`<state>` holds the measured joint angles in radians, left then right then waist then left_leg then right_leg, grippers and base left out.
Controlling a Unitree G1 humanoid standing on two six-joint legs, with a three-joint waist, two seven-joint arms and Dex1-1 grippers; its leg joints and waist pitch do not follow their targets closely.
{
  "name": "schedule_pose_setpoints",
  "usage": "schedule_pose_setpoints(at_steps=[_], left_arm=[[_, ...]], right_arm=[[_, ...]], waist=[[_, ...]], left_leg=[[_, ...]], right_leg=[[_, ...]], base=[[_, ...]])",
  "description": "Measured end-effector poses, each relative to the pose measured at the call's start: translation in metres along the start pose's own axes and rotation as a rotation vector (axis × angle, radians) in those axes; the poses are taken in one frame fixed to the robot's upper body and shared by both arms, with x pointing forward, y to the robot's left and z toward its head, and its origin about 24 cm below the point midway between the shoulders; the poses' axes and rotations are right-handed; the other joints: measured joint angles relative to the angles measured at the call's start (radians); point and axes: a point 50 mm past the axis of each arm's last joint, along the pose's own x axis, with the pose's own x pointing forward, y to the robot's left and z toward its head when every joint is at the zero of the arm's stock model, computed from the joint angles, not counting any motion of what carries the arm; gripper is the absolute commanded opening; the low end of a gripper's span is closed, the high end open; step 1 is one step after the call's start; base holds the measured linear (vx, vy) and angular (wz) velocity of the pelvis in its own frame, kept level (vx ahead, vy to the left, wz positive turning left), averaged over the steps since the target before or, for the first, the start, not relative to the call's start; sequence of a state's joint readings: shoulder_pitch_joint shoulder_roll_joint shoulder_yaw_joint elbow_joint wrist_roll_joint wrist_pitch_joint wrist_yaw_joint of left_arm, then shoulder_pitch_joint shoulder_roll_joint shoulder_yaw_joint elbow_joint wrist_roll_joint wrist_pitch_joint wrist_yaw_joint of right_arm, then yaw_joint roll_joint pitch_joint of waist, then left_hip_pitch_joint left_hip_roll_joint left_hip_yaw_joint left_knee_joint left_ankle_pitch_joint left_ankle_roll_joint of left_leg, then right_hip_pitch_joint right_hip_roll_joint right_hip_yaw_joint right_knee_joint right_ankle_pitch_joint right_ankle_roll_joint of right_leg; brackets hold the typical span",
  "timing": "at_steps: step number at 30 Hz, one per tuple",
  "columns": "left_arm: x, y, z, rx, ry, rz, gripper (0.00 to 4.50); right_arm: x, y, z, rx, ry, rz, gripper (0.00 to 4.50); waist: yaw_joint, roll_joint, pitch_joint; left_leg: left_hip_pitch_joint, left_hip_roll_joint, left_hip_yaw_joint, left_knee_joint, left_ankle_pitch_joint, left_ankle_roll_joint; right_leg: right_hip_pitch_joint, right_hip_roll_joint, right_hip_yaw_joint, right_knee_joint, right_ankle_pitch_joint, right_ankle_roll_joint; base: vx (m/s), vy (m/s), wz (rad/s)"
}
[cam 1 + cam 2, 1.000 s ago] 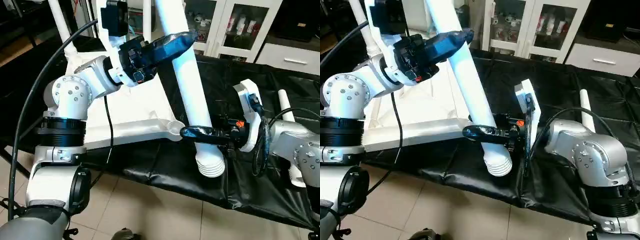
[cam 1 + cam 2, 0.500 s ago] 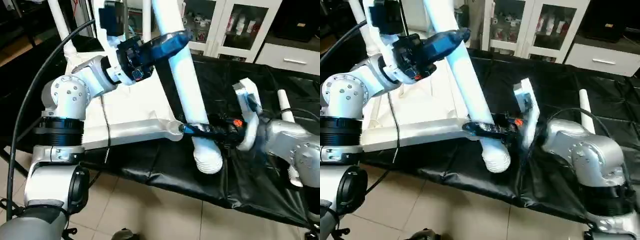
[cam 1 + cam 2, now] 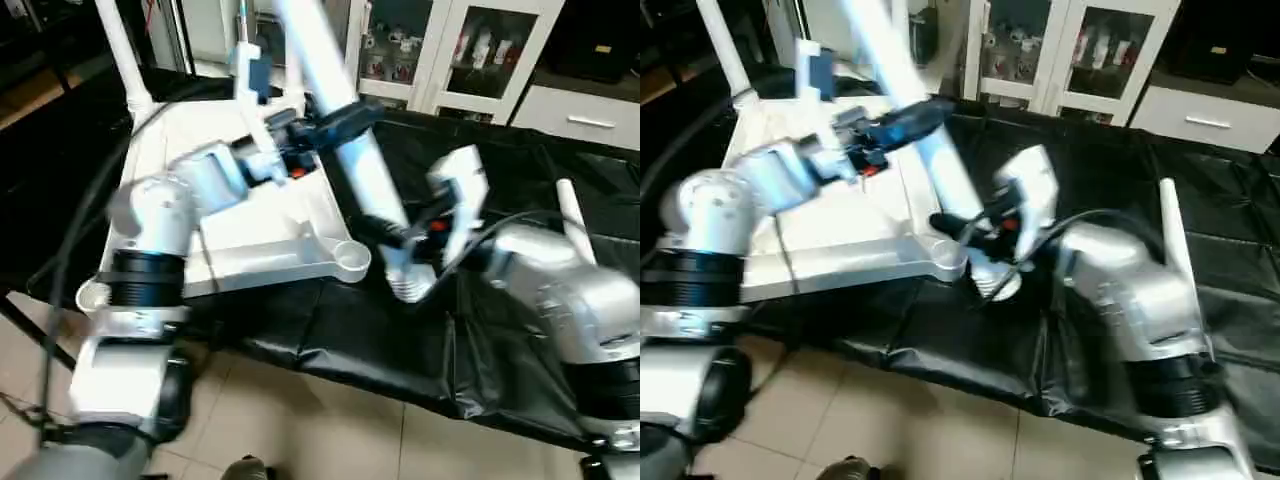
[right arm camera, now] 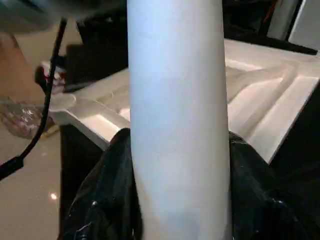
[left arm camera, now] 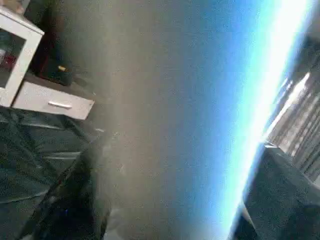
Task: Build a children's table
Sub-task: Pick table leg
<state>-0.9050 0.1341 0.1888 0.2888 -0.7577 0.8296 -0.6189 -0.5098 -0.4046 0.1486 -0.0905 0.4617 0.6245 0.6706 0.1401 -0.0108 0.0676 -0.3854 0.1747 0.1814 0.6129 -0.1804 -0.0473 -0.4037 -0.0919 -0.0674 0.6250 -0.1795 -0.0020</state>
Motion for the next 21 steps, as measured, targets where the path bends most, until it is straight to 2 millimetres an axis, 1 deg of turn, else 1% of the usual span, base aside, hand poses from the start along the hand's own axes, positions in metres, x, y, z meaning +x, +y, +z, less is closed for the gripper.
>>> schedule_pose_setpoints(at_steps=[6,10,12,13,16,17,18,21], left_arm=[[0.003,0.001,0.006,-0.054,-0.058,0.078,3.98],[0.005,0.0,0.014,-0.058,-0.077,0.129,3.98],[0.006,0.001,0.012,-0.066,-0.066,0.149,3.7],[0.007,0.001,0.011,-0.07,-0.061,0.155,3.63],[0.007,0.001,0.009,-0.076,-0.042,0.183,3.61],[0.007,0.001,0.009,-0.075,-0.041,0.193,3.5],[0.007,0.001,0.009,-0.074,-0.042,0.198,3.25],[0.008,0.002,0.008,-0.083,-0.033,0.216,3.12]], right_arm=[[0.006,-0.003,-0.004,-0.023,0.01,-0.045,1.84],[0.009,-0.005,0.002,-0.047,-0.006,-0.067,1.84],[0.01,-0.005,0.003,-0.048,-0.011,-0.075,1.84],[0.011,-0.005,0.002,-0.046,-0.011,-0.077,1.84],[0.013,-0.005,0.003,-0.053,-0.027,-0.091,1.84],[0.013,-0.005,0.004,-0.054,-0.029,-0.093,1.84],[0.013,-0.004,0.004,-0.054,-0.03,-0.093,1.84],[0.014,-0.004,0.004,-0.057,-0.039,-0.091,1.84]], waist=[[-0.002,-0.005,0.0],[-0.002,-0.007,-0.001],[-0.001,-0.007,0.0],[-0.001,-0.007,0.0],[-0.002,-0.007,0.0],[-0.002,-0.007,0.0],[-0.002,-0.007,0.0],[-0.001,-0.007,0.0]], left_leg=[[0.0,0.0,0.0,0.0,0.0,0.0],[0.0,0.0,0.0,0.0,0.0,0.0],[0.0,0.0,0.0,0.0,0.0,0.0],[0.0,0.0,0.0,0.0,0.0,0.0],[0.0,0.0,0.0,0.0,0.0,0.0],[0.0,0.0,0.0,0.0,0.0,0.0],[0.0,0.0,0.0,0.0,0.0,0.0],[0.0,0.0,0.0,0.0,0.0,0.0]], right_leg=[[0.0,0.0,0.0,0.0,0.0,0.0],[0.0,0.0,0.0,0.0,0.0,0.0],[0.0,0.0,0.0,0.0,0.0,0.0],[0.0,0.0,0.0,0.0,0.0,0.0],[0.0,0.0,0.0,0.0,0.0,0.0],[0.0,0.0,0.0,0.0,0.0,0.0],[0.0,0.0,0.0,0.0,0.0,0.0],[0.0,0.0,0.0,0.0,0.0,0.0]], base=[[0.0,0.0,0.0],[0.0,0.0,0.0],[0.0,0.0,0.0],[0.0,0.0,0.0],[0.0,0.0,0.0],[0.0,0.0,0.0],[0.0,0.0,0.0],[0.0,0.0,0.0]])
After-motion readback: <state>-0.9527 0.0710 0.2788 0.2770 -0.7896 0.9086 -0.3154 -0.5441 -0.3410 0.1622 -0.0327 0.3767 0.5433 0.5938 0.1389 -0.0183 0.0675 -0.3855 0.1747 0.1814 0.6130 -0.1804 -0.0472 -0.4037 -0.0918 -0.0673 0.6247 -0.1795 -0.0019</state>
